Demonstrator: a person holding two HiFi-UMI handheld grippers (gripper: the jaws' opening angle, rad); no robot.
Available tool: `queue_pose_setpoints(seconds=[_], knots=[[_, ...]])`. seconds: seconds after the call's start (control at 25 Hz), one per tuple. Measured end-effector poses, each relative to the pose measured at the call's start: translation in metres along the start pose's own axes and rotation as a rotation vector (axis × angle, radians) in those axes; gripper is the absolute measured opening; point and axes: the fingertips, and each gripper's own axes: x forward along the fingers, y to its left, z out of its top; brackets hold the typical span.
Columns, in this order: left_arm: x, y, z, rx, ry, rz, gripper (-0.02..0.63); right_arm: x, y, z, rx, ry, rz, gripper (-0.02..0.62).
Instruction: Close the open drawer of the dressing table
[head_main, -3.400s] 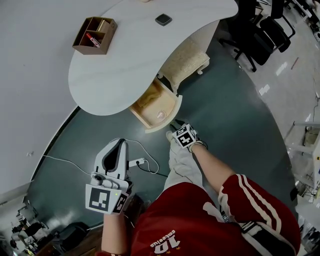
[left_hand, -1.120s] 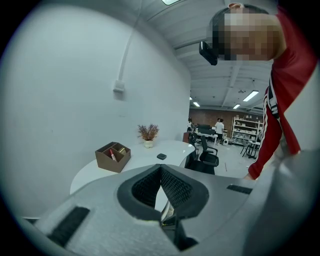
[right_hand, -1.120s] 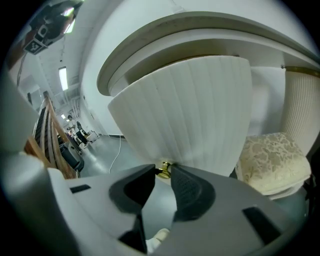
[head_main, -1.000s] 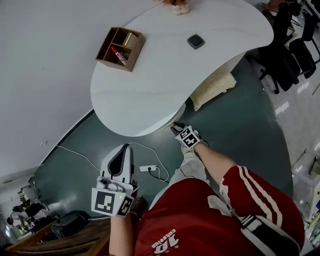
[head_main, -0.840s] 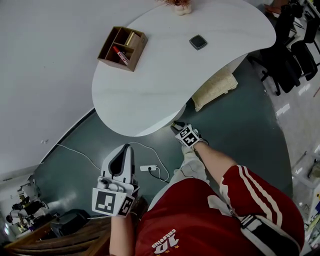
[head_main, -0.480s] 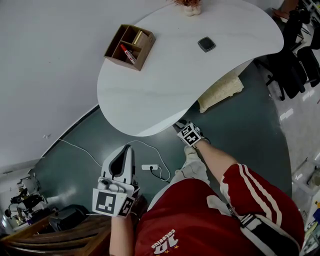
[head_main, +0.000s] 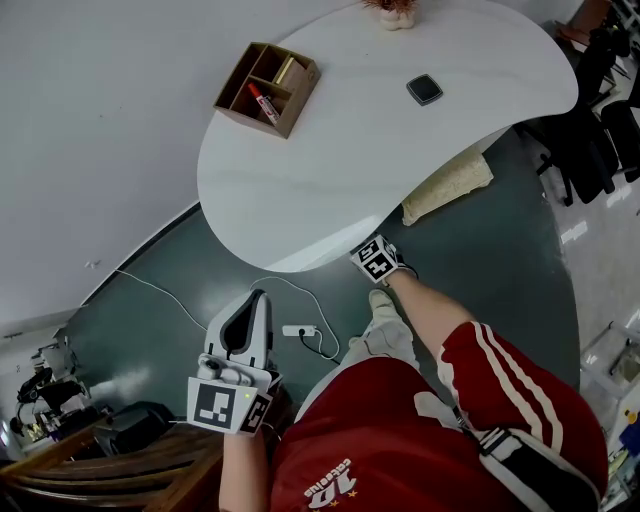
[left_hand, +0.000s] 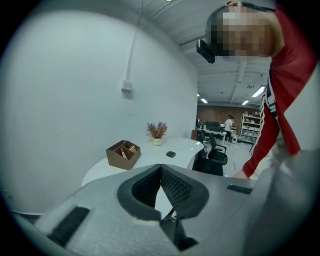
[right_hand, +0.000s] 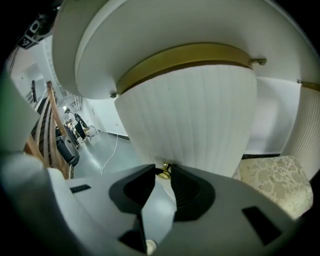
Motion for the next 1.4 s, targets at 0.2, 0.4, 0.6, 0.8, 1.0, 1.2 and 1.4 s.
queue_pose_setpoints(seconds=[0.2, 0.4, 0.6, 0.8, 1.0, 1.2, 1.4], knots=[[-0.002, 0.006, -0.005, -0.016, 0.002, 0.008, 0.000, 0.005, -0.003, 0.006, -0.014, -0.010, -0.003, 0.101], [-0.007, 0.012, -0.006, -0.028, -0.012, 0.011, 0.000, 0.003, -0.004, 0.007, -0.019, -0.017, -0.017, 0.106], [-0.010, 0.017, -0.010, -0.076, -0.046, -0.006, 0.000, -0.013, 0.001, 0.010, -0.023, -0.015, -0.027, 0.130], [-0.014, 0.021, -0.020, -0.124, -0.080, -0.031, 0.000, -0.040, 0.004, 0.009, -0.008, -0.017, -0.075, 0.130], [-0.032, 0.025, -0.025, -0.131, -0.127, -0.043, 0.000, -0.084, 0.016, 0.014, 0.034, -0.062, -0.123, 0.130], [-0.057, 0.021, -0.049, -0.163, -0.143, -0.060, 0.000, -0.134, 0.041, 0.014, 0.037, -0.084, -0.177, 0.130], [-0.082, 0.012, -0.059, -0.174, -0.165, -0.086, 0.000, -0.188, 0.082, 0.048, 0.005, -0.159, -0.179, 0.130]])
